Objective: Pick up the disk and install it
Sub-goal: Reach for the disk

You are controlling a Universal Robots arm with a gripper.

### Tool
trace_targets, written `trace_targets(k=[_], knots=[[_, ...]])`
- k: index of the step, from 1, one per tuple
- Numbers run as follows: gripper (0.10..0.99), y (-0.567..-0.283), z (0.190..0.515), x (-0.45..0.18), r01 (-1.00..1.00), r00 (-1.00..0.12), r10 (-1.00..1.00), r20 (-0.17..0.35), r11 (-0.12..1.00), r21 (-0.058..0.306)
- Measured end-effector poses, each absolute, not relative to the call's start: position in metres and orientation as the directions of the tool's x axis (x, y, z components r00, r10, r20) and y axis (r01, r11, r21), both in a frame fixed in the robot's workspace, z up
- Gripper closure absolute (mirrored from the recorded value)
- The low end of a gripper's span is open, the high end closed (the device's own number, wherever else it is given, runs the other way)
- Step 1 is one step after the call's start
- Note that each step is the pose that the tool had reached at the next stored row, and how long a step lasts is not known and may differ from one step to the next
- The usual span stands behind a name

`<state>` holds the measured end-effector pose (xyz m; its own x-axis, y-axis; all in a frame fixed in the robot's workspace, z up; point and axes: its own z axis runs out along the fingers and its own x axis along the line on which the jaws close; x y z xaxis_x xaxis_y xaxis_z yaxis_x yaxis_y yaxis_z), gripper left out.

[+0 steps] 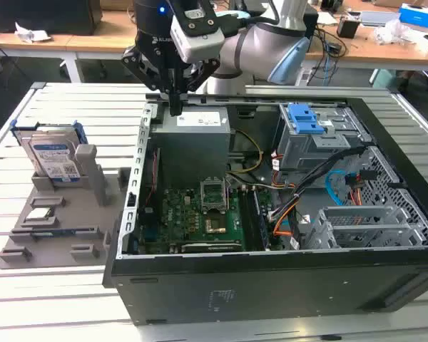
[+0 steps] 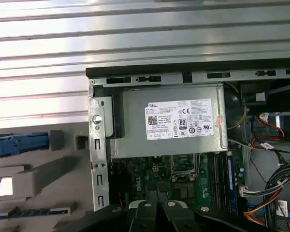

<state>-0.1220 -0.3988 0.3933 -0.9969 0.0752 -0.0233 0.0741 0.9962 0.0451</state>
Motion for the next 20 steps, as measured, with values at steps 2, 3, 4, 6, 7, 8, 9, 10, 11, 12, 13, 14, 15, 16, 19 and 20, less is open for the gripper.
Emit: trace_targets(k=[2,3,4,6,7,8,9,10,11,12,13,14,15,16,19,20], knots=[[0.984,-0.399,0.393,-0.129,0.074,-0.997,0.075,-0.023,0.996,0.045],[0.984,-0.399,0.393,-0.132,0.074,-0.997,0.075,-0.023,0.996,0.045],[0.984,-0.399,0.393,-0.134,0.074,-0.997,0.075,-0.023,0.996,0.045],[0.984,-0.399,0.393,-0.14,0.074,-0.997,0.075,-0.023,0.996,0.045],[0.984,-0.399,0.393,-0.142,0.074,-0.997,0.075,-0.023,0.996,0.045],[0.984,-0.399,0.393,-0.143,0.074,-0.997,0.075,-0.023,0.996,0.045],[0.984,-0.399,0.393,-0.145,0.074,-0.997,0.075,-0.023,0.996,0.045],[0.984,-0.399,0.393,-0.147,0.074,-0.997,0.075,-0.023,0.996,0.045],[0.984,-0.399,0.393,-0.149,0.074,-0.997,0.075,-0.023,0.996,0.045],[0.984,-0.399,0.393,-0.151,0.074,-0.997,0.075,-0.023,0.996,0.045],[0.984,-0.399,0.393,-0.153,0.074,-0.997,0.075,-0.023,0.996,0.045],[0.984,-0.399,0.393,-0.154,0.074,-0.997,0.075,-0.023,0.996,0.045],[0.984,-0.399,0.393,-0.156,0.074,-0.997,0.075,-0.023,0.996,0.045],[0.984,-0.399,0.393,-0.158,0.074,-0.997,0.075,-0.023,0.996,0.045],[0.984,-0.399,0.393,-0.163,0.074,-0.997,0.075,-0.023,0.996,0.045],[0.984,-0.399,0.393,-0.166,0.074,-0.997,0.075,-0.023,0.996,0.045]])
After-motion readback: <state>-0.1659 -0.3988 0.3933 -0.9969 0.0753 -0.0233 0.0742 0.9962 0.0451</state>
